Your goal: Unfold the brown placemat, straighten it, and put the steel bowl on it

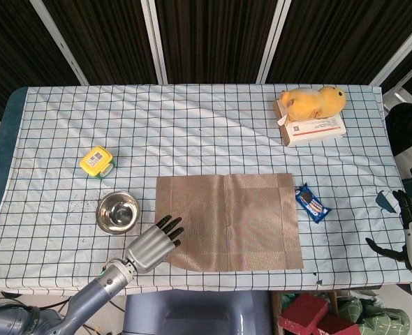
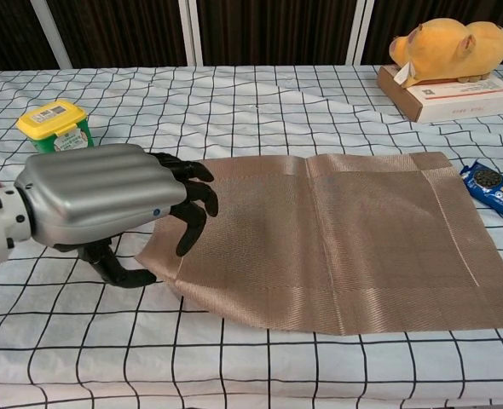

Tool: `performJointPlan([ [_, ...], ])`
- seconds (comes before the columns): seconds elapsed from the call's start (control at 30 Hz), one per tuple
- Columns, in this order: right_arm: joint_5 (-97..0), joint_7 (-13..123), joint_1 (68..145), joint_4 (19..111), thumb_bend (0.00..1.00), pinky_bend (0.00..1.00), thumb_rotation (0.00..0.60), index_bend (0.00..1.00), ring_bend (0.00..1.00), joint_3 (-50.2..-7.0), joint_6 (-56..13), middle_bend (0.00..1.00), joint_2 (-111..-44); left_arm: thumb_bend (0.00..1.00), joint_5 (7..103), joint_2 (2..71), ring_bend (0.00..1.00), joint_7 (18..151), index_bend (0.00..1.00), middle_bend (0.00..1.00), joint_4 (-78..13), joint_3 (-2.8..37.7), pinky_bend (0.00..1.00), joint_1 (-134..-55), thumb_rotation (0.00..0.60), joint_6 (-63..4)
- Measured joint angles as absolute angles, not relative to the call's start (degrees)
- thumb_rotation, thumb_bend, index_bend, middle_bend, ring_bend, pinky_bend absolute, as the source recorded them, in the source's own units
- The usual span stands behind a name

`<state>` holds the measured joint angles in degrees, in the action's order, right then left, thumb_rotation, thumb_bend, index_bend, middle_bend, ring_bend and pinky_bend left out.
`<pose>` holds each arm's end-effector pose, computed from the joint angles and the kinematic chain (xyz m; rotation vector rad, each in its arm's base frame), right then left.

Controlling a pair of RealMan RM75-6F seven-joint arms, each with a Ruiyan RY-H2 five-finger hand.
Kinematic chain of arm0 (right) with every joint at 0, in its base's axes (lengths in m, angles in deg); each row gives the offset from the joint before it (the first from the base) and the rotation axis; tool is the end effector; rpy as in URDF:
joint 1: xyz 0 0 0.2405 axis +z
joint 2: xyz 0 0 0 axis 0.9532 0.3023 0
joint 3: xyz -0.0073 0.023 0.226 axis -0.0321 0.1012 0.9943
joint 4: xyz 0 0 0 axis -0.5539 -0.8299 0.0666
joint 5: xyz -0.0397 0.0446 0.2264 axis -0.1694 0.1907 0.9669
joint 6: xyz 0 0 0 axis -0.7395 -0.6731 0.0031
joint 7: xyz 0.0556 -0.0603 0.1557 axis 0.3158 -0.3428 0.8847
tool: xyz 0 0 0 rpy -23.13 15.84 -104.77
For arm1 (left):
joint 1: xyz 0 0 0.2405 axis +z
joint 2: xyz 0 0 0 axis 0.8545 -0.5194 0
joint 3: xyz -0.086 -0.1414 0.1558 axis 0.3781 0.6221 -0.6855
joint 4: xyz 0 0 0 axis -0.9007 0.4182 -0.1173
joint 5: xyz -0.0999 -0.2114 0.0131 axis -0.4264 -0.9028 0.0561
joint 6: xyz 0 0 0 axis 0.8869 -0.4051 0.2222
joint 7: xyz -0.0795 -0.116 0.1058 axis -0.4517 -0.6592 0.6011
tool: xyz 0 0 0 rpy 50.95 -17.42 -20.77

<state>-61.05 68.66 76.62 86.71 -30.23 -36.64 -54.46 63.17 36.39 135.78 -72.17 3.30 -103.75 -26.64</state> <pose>-0.3132 -0.2296 0.1483 1.1067 -1.1753 1.0382 -0.0583 0.2155 -0.0668 -2.3292 -0.4657 -0.7766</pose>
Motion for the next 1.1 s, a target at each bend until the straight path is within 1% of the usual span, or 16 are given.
performJointPlan([
  [0.07,-61.08,68.68,76.61,86.74,0.11,0.16,0.600,0.00,0.00,-30.23,-36.64,0.00,-54.46,0.02,63.49,36.41,0.05,135.18,0.31,0.12,-72.17,3.36,0.12,-103.55,0.600,-26.63],
  [0.13,-61.09,68.67,76.60,86.76,0.11,0.16,0.600,0.00,0.00,-30.24,-36.65,0.00,-54.45,0.02,63.80,36.44,0.05,134.55,0.29,0.12,-72.18,3.43,0.12,-103.36,0.600,-26.63],
  [0.4,-61.05,68.75,76.56,86.77,0.11,0.16,0.600,0.00,0.00,-30.19,-36.72,0.00,-54.43,0.01,65.51,35.53,0.05,132.14,0.28,0.12,-73.30,3.62,0.12,-102.11,0.600,-27.71],
  [0.63,-61.11,68.67,76.60,86.80,0.11,0.16,0.600,0.00,0.00,-30.24,-36.61,0.00,-54.45,0.01,66.49,32.26,0.05,130.11,0.28,0.12,-76.57,3.80,0.12,-100.16,0.600,-30.65],
  [0.73,-61.15,68.52,76.60,86.84,0.11,0.16,0.600,0.00,0.00,-30.28,-36.62,0.00,-54.47,0.01,67.53,30.02,0.05,129.84,0.29,0.12,-77.73,3.65,0.12,-99.22,0.600,-32.19],
  [0.83,-61.22,68.39,76.59,86.88,0.11,0.16,0.600,0.00,0.00,-30.33,-36.65,0.00,-54.49,0.05,67.71,27.81,0.05,129.96,0.34,0.14,-78.00,3.44,0.12,-98.04,0.600,-33.74],
  [1.0,-61.22,68.29,76.56,86.97,0.11,0.16,0.600,0.00,0.00,-30.35,-36.68,0.00,-54.48,0.10,64.52,26.26,0.05,129.59,0.39,0.14,-76.37,3.63,0.12,-96.71,0.600,-34.63],
  [1.1,-61.23,68.21,76.57,87.02,0.11,0.16,0.600,0.00,0.00,-30.38,-36.65,0.00,-54.47,0.10,61.67,25.99,0.05,129.10,0.39,0.15,-74.03,4.11,0.12,-96.15,0.600,-34.61],
])
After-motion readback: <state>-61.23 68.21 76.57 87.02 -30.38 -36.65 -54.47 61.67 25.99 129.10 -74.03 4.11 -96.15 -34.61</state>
